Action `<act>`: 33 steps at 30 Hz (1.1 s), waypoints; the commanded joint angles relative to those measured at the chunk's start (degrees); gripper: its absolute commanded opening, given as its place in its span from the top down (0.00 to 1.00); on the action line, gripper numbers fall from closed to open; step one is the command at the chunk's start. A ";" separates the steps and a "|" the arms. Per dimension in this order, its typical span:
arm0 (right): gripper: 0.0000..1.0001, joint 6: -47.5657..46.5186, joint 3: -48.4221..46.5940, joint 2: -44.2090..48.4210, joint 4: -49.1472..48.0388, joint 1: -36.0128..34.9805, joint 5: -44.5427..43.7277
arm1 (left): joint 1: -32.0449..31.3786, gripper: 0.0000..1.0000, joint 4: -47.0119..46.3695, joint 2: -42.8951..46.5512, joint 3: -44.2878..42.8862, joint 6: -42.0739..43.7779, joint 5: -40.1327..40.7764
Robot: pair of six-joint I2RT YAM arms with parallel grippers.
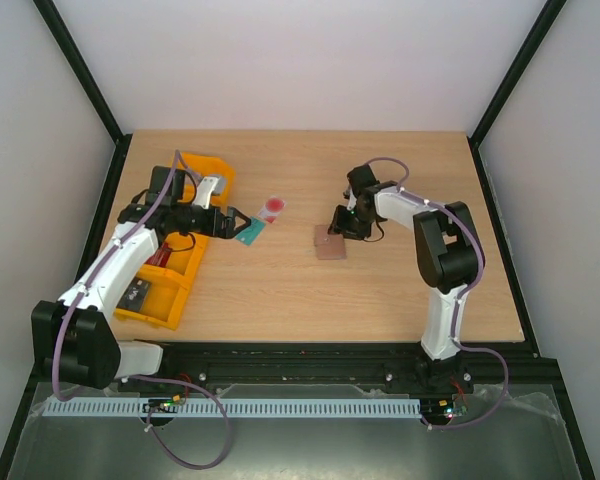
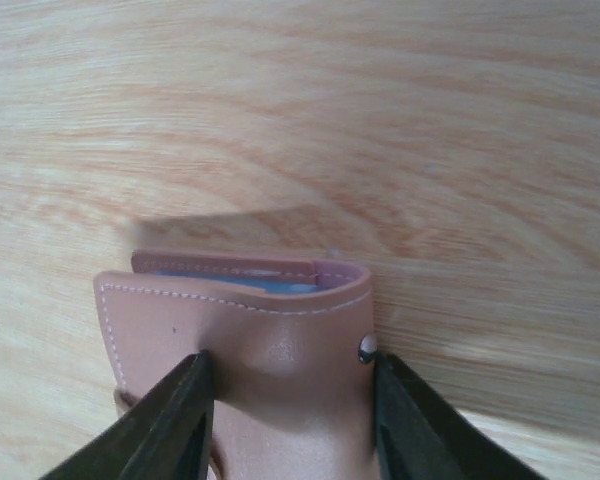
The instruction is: Take the credit cards out of the card holder
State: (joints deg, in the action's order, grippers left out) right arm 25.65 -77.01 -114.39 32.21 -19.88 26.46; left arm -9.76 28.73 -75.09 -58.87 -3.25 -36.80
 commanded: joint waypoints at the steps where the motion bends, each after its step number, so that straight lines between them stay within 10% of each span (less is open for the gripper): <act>1: 0.68 2.71 4.04 -0.97 -3.63 -0.34 4.36 | -0.31 0.01 -1.42 0.03 1.15 -0.53 0.76; 5: 0.98 5.75 5.82 1.09 -8.48 -0.34 9.32 | -0.32 0.01 -2.28 0.12 2.18 -0.53 0.93; 18: 0.98 19.48 12.32 25.46 -39.74 -12.41 14.90 | -0.26 0.01 -2.03 -1.82 -0.57 0.17 -14.67; 27: 0.98 11.08 10.62 30.37 -41.86 -19.60 19.23 | 0.32 0.01 12.05 -2.49 -13.20 10.43 -29.75; 33: 0.98 11.04 11.01 33.42 -45.75 -19.61 21.54 | 0.44 0.56 15.61 0.09 -12.84 14.58 -32.90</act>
State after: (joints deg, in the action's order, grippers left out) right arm 37.95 -65.69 -84.82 -6.37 -39.40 45.98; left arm -9.26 39.03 -77.25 -71.66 7.35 -64.18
